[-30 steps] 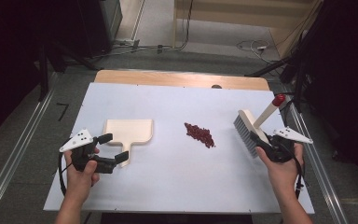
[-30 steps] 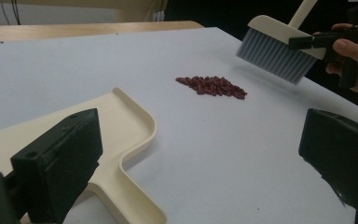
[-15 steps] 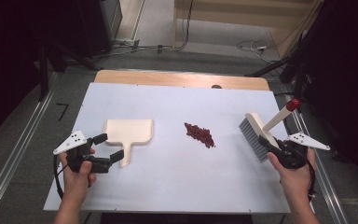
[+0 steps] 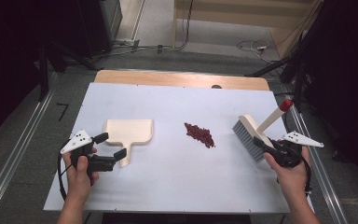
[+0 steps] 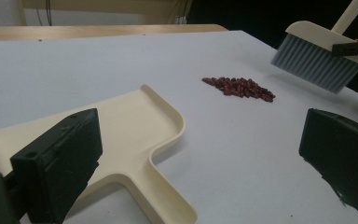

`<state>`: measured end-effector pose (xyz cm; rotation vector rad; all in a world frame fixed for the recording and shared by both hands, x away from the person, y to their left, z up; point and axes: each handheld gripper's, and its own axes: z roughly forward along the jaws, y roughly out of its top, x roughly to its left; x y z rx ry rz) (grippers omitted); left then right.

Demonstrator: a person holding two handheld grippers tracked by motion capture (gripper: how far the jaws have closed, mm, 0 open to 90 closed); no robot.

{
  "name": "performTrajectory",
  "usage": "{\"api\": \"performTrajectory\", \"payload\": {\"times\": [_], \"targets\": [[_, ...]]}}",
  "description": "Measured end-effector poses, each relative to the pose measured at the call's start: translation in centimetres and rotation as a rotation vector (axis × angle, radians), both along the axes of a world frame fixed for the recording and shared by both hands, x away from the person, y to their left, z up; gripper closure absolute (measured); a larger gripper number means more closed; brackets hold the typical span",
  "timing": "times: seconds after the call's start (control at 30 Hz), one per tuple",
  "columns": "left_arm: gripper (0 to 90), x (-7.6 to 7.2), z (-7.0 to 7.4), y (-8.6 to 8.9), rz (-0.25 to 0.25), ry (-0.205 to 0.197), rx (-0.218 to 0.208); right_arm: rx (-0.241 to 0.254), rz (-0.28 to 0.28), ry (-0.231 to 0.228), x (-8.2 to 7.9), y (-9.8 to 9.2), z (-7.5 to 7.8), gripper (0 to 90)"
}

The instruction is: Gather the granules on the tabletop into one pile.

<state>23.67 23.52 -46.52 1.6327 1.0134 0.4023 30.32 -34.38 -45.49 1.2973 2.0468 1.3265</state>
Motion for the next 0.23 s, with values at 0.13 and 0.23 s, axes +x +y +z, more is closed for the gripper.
{"api": "performTrajectory", "payload": {"times": [0.13,0.23], "targets": [[0.0,-0.1,0.06,0.02,0.002,-0.004,-0.003,-0.004,-0.002,0.002,-0.07,-0.09,0.02,65.3],[0.0,-0.12,0.08,0.04,0.004,-0.006,-0.003,0.001,-0.008,0.002,-0.11,-0.2,0.05,65.3]]}}
